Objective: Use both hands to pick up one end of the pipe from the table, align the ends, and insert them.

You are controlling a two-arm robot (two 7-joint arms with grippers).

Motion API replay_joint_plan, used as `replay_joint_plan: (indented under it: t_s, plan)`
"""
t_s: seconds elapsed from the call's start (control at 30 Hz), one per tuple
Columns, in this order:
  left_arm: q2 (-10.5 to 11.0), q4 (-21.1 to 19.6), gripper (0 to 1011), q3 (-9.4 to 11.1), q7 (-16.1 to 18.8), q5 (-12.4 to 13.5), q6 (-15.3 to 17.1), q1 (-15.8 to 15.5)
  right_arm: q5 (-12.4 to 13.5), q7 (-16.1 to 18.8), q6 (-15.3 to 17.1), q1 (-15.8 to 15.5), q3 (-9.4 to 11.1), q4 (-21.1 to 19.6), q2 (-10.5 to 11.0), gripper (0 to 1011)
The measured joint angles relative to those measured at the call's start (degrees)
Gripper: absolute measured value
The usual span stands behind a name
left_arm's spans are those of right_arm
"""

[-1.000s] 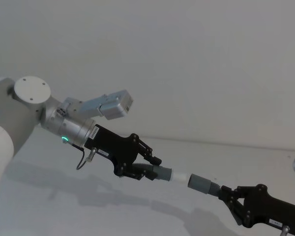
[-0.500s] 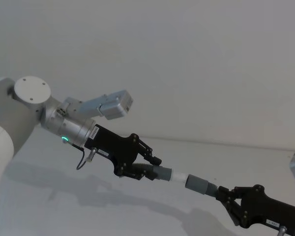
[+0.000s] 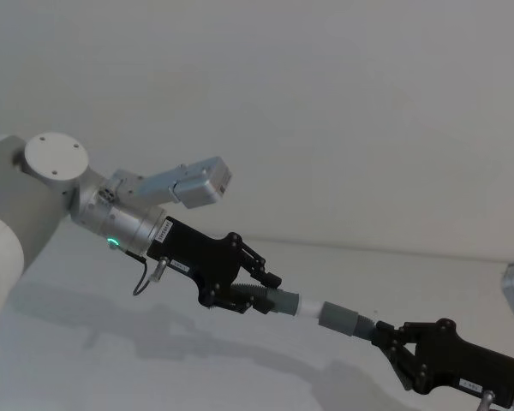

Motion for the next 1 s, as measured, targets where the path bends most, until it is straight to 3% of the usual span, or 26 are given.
replay_joint_plan:
  t_s: [1.0]
  plan:
    - [0.0,0.0,329,0.0,0.0,0.0,0.0,0.0,1.5,0.3,-0.1,1.1,-1.8,-0.4,0.2,50]
